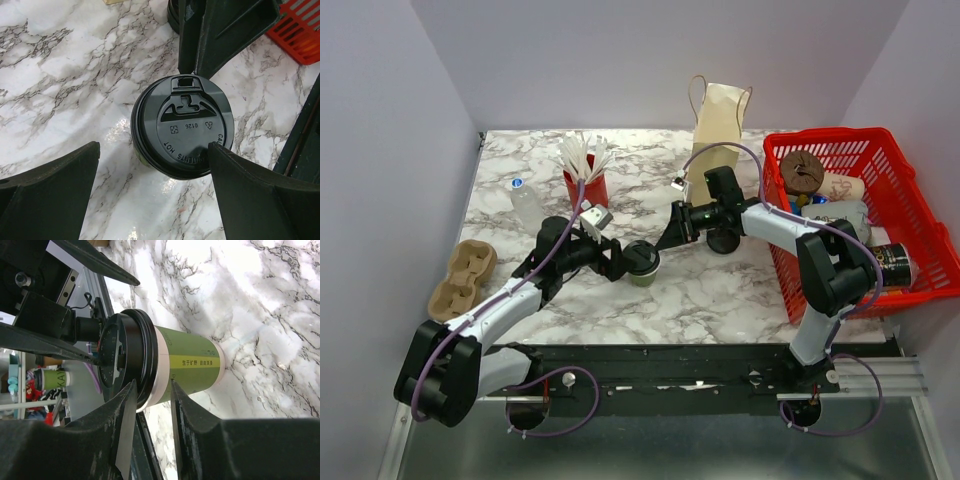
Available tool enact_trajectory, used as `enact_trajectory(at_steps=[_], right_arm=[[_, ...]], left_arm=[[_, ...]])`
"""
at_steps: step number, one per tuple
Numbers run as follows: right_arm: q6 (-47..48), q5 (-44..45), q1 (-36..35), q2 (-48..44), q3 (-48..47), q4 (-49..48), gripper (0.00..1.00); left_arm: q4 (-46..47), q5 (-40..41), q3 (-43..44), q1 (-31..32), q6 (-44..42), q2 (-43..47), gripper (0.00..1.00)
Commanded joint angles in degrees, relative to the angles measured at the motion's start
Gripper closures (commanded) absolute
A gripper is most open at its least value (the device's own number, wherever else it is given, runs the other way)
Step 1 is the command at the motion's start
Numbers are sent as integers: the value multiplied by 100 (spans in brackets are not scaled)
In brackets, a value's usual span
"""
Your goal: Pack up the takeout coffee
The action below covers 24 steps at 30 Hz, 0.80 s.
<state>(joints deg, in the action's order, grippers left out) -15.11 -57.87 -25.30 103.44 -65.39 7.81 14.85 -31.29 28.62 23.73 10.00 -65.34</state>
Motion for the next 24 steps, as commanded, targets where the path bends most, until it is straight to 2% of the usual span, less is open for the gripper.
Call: enact_trajectory(at_steps=[1, 8, 24], right_arm=[[44, 12, -19, -210, -88, 106, 57], [-18, -23, -19, -377, -71, 89, 51], [26, 144, -19, -649, 254, 45, 49]], left_arm=[[264, -237, 20, 0, 20, -110, 4], [229, -290, 126, 36, -15, -172, 4], [176, -281, 337, 150, -15, -348, 4]])
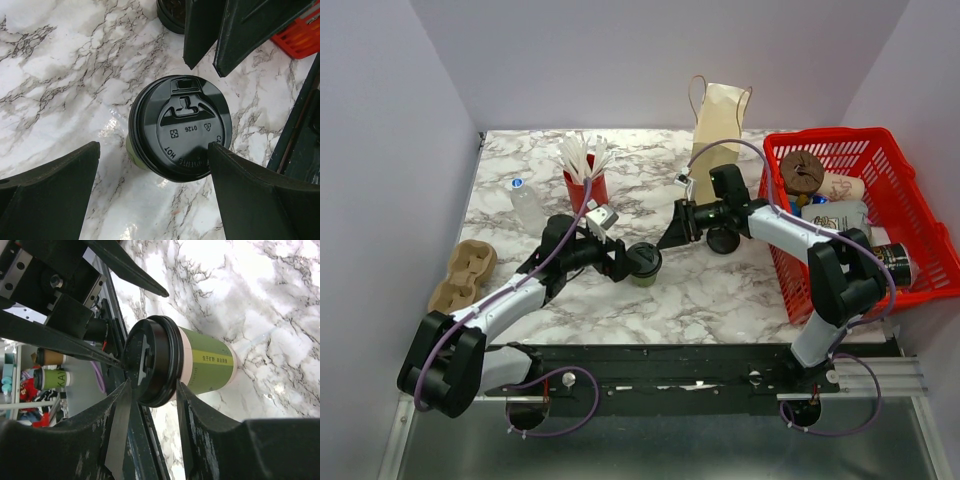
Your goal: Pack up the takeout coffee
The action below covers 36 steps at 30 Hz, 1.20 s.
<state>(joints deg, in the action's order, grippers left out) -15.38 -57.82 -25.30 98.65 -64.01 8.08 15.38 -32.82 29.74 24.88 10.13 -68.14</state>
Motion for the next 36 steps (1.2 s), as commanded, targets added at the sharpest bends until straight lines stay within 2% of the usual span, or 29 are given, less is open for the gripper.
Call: enact_trajectory(at_steps=[1, 11, 21, 36], right_arm=[[52, 157, -19, -179, 125, 27, 49], [289, 157, -89, -259, 134, 264, 32], [255, 211, -203, 31, -129, 309, 31], [-106, 157, -203, 506, -314, 89, 35]], left_arm=[[106, -111, 243, 34, -37, -59, 4], [168, 12, 305, 34, 50, -86, 4], [79, 91, 366, -150, 577, -129, 4], [431, -356, 243, -423, 1184, -454, 10]])
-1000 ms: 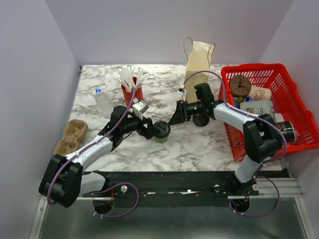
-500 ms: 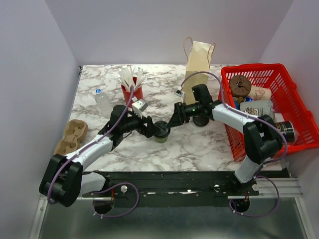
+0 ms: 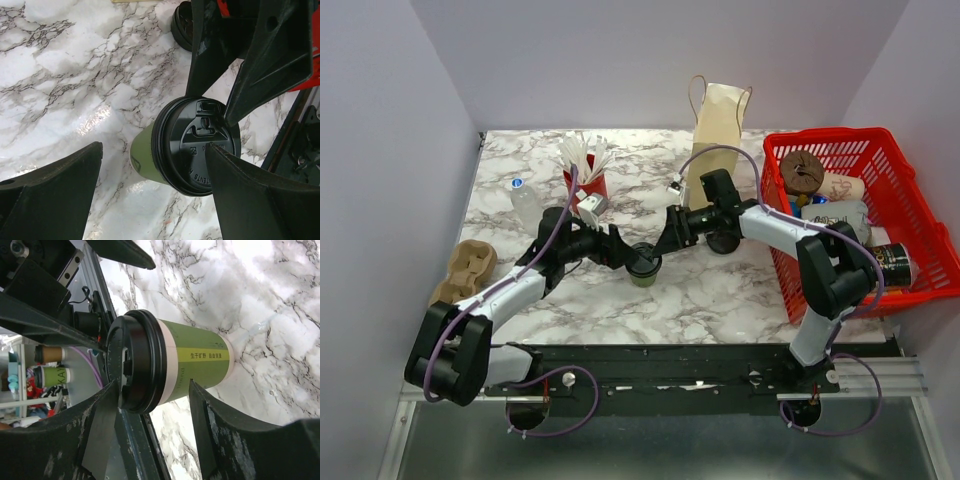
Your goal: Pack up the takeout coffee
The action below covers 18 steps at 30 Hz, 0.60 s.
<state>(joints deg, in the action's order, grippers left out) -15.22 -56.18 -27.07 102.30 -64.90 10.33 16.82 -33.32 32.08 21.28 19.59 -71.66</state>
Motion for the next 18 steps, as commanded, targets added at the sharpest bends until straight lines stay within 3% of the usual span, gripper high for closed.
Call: enact_trajectory(at_steps=[1, 9, 18], right_arm=[[-147, -24, -26, 193, -242, -145, 35], [-552, -349, 9, 308, -84, -514, 46], [-736, -306, 44, 431, 57, -628, 50]], left_arm=[[322, -315, 9, -71, 238, -129, 10], [611, -473, -78, -150, 510, -305, 14], [1078, -675, -298, -299, 1002, -577, 17]])
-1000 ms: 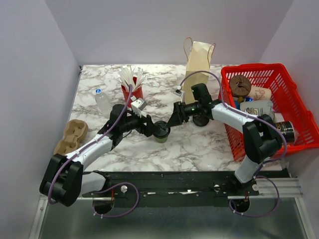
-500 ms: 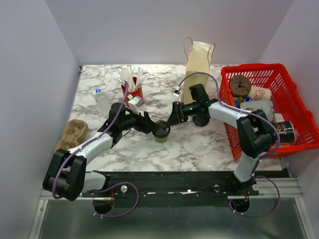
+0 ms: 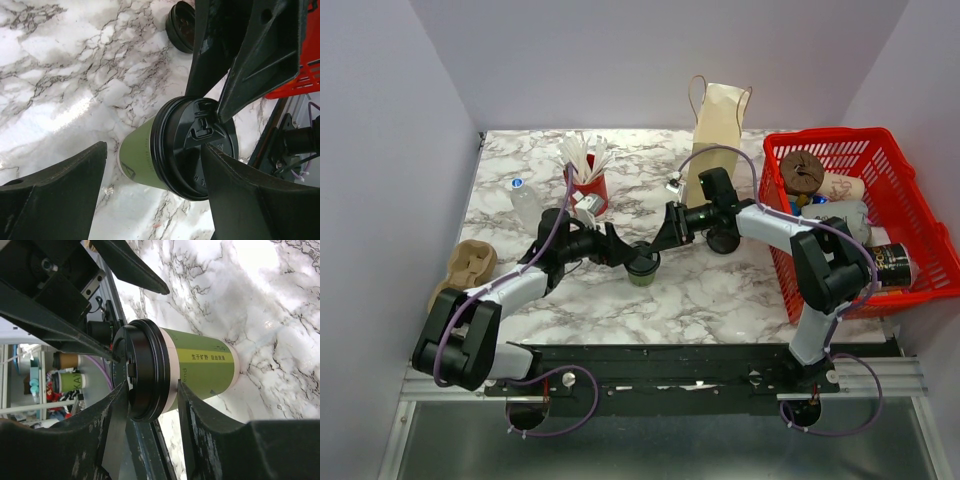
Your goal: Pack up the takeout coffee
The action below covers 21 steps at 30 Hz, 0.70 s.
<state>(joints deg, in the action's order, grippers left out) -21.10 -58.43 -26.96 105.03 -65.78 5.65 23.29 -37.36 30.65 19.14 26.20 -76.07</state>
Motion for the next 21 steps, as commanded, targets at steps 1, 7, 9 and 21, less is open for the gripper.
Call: enact_trajectory(at_steps=[1, 7, 9, 21], right_arm=[[-166, -72, 42, 166, 162, -178, 50], [-236, 25, 42, 184, 311, -249, 51], [-289, 43, 42, 210, 399, -301, 51], [-596, 26, 42, 482, 654, -670, 55]], left_arm=[[518, -280, -208, -103, 368, -179, 17], [773, -236, -463, -182, 605, -259, 17], [870, -219, -560, -208, 685, -285, 17], [1362, -157, -780, -217, 852, -505, 15]])
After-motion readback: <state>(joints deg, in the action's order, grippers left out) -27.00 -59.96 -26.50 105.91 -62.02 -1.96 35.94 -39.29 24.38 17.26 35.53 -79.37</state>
